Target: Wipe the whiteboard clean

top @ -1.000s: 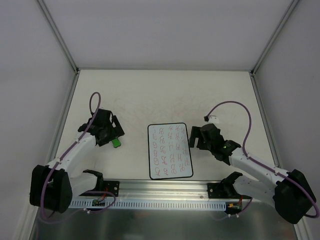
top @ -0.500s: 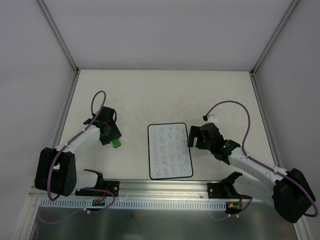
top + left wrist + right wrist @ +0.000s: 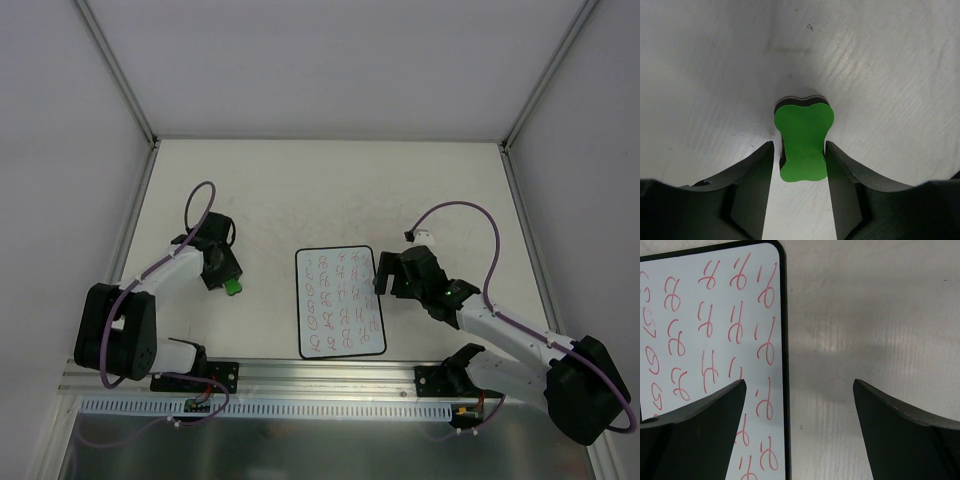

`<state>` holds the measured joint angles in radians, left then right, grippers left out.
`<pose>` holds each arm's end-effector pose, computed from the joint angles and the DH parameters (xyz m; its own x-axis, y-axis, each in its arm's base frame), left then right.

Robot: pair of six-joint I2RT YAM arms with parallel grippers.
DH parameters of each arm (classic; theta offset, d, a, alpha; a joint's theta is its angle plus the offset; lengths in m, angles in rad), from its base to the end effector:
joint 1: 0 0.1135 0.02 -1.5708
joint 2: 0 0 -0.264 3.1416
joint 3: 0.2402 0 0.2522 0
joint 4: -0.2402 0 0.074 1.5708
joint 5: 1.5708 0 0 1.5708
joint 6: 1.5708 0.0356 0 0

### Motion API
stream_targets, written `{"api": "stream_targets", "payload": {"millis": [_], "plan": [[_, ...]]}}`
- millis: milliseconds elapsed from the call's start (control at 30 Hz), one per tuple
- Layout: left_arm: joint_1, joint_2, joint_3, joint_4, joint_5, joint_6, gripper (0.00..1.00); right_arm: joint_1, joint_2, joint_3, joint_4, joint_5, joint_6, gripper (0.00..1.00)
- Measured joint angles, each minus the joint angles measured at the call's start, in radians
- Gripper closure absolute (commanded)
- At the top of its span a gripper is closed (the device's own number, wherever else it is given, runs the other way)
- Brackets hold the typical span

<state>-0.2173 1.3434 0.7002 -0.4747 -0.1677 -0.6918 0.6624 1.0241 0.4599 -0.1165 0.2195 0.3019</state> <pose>0.2359 -0.0460 0.1737 -0.7663 -0.4749 -0.4327 -0.4513 0.8772 -0.1636 0.1675 0.1208 0.1903 -0.6126 -0.1098 -0.7827 -0.2982 0.9492 0.1002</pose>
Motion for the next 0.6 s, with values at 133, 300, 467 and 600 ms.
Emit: {"api": "stream_targets", "payload": {"millis": [133, 300, 467, 600], "plan": [[0.000, 0.013, 0.000, 0.000, 0.000, 0.000, 0.58, 0.000, 0.000, 0.000, 0.000, 0.000, 0.000, 0.07], [0.000, 0.025, 0.003, 0.000, 0.000, -0.003, 0.77, 0.000, 0.000, 0.000, 0.000, -0.002, 0.000, 0.07], [-0.008, 0.023, 0.007, 0.000, 0.001, -0.004, 0.86, 0.000, 0.002, 0.000, 0.000, -0.006, -0.001, 0.09], [-0.046, 0.015, 0.022, -0.002, 0.008, 0.003, 0.86, -0.002, 0.035, 0.000, 0.006, -0.029, -0.009, 0.21]]}}
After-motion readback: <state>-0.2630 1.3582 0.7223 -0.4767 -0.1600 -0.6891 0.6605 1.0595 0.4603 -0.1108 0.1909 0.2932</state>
